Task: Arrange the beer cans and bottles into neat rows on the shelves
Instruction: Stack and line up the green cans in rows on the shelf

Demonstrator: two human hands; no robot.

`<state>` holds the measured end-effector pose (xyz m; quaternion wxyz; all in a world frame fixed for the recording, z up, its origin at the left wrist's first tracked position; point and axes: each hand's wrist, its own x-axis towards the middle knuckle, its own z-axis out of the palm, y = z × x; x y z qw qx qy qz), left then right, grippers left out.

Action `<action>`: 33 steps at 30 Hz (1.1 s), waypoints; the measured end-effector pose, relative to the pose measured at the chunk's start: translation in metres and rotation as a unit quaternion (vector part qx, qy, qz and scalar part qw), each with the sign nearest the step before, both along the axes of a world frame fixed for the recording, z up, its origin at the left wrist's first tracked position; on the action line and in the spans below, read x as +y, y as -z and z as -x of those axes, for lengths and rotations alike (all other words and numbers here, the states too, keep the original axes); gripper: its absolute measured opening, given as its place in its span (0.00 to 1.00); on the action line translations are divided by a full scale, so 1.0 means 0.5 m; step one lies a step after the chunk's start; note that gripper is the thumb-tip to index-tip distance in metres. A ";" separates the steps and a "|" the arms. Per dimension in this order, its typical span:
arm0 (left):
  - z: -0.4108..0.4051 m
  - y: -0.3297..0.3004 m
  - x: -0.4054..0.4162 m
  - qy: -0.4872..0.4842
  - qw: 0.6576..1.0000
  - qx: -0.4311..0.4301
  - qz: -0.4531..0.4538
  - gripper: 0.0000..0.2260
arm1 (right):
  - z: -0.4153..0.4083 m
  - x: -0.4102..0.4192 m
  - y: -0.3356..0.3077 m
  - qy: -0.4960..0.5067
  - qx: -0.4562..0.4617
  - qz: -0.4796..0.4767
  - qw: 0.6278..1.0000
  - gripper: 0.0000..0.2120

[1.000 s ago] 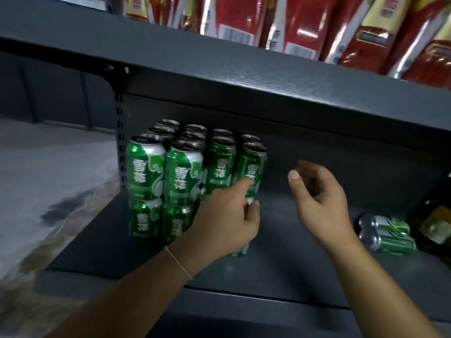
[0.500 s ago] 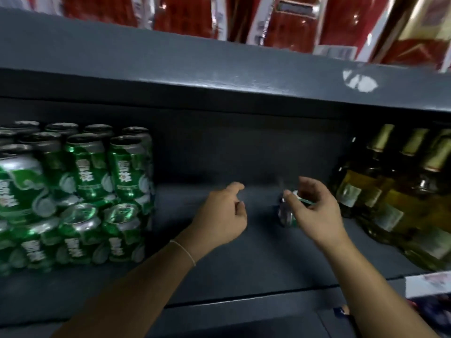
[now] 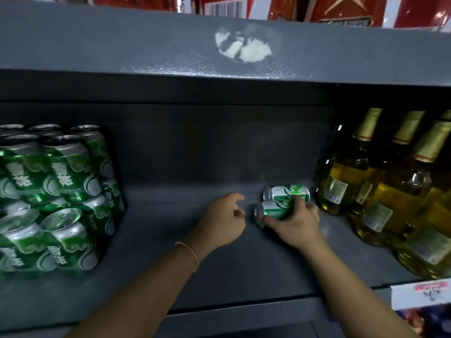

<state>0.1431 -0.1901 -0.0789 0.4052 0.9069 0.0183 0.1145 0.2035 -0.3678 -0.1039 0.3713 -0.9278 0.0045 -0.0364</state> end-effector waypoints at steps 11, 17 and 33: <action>-0.002 -0.010 0.016 -0.034 0.989 0.038 0.140 0.09 | 0.044 0.024 -0.021 -0.049 -0.131 -0.019 0.990 0.58; 0.032 -0.049 0.042 0.075 0.953 0.110 0.271 0.11 | 0.108 0.067 -0.089 -0.207 -0.228 0.007 0.951 0.55; 0.191 -0.087 0.189 0.182 0.721 0.107 0.660 0.25 | 0.173 0.230 -0.193 -0.326 -0.037 -0.454 0.829 0.23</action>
